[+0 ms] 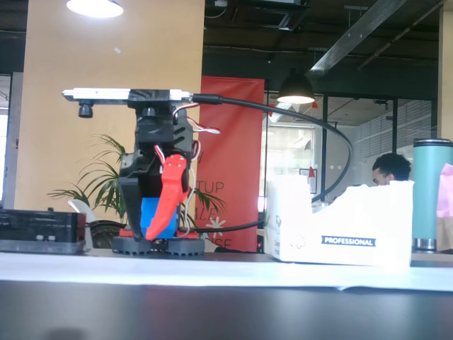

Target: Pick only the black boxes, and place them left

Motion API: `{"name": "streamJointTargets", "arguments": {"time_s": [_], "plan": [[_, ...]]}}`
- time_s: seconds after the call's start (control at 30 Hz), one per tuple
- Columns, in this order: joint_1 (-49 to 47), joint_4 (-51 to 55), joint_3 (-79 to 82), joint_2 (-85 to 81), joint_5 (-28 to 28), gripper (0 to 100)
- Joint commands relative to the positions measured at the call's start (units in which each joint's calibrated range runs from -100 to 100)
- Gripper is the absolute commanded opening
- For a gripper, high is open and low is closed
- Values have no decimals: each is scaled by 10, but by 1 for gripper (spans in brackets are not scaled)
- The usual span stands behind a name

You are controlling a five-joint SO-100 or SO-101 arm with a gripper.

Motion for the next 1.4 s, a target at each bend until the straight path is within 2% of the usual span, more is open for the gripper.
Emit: {"name": "streamJointTargets", "arguments": {"time_s": [0.0,0.93,1.37], "plan": [[8,-15,6,2,-3,0],[11,-14,6,2,-3,0],[-32,-13,-10,2,-2,0]]}}
